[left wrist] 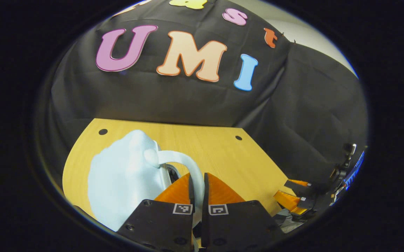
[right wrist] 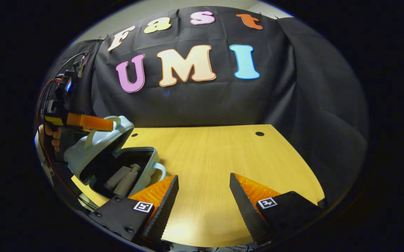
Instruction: First open the suitcase, pack the skin care products into it, and then close the suitcase.
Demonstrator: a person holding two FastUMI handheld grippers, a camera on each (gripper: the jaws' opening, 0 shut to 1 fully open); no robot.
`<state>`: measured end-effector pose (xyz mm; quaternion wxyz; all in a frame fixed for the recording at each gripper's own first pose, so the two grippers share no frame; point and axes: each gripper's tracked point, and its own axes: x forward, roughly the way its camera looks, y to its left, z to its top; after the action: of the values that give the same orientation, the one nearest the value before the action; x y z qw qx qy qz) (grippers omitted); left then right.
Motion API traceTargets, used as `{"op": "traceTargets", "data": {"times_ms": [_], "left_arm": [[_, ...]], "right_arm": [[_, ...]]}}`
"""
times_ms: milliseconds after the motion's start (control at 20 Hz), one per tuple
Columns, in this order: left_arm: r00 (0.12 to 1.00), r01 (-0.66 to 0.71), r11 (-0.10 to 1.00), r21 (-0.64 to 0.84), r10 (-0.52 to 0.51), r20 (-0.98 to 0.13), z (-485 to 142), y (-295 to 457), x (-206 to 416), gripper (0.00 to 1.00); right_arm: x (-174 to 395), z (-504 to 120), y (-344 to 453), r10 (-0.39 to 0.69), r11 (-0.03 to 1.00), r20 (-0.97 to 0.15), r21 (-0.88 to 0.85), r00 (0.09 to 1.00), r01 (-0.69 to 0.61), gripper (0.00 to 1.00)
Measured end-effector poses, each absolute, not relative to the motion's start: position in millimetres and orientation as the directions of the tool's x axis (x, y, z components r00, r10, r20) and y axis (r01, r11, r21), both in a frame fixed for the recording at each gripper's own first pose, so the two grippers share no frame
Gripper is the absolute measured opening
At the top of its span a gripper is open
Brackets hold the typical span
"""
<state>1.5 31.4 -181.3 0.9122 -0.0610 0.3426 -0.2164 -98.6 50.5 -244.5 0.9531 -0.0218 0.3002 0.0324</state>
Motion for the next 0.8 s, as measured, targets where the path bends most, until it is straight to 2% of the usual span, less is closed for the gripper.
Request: {"op": "traceTargets", "data": {"times_ms": [400,500,550,700,750,800], "left_arm": [[0.581,0.367,0.905,-0.215,-0.404,-0.707,-259,-7,-19,0.02],[0.578,0.346,0.918,-0.193,-0.371,-0.727,-271,-11,-28,0.10],[0.606,0.330,0.926,-0.184,-0.357,-0.711,-271,-15,-27,0.25],[0.722,0.294,0.947,-0.132,-0.311,-0.618,-239,-25,-23,0.84],[0.767,0.275,0.955,-0.109,-0.286,-0.575,-223,-29,-23,0.97],[0.815,0.249,0.964,-0.088,-0.258,-0.518,-202,-29,-22,0.97]], "right_arm": [[-113,-234,2,-0.016,0.999,-0.567,-0.047,0.824,-0.013,0.92],[-113,-230,-7,-0.017,0.999,-0.557,-0.052,0.830,-0.015,0.93],[-114,-227,-8,-0.009,0.999,-0.553,-0.049,0.833,-0.021,0.94],[-108,-214,-11,0.036,0.998,-0.529,-0.021,0.848,-0.055,0.95],[-104,-206,-9,0.058,0.997,-0.512,-0.008,0.857,-0.072,0.95],[-98,-193,-8,0.079,0.996,-0.484,0.003,0.872,-0.089,0.96]]}}
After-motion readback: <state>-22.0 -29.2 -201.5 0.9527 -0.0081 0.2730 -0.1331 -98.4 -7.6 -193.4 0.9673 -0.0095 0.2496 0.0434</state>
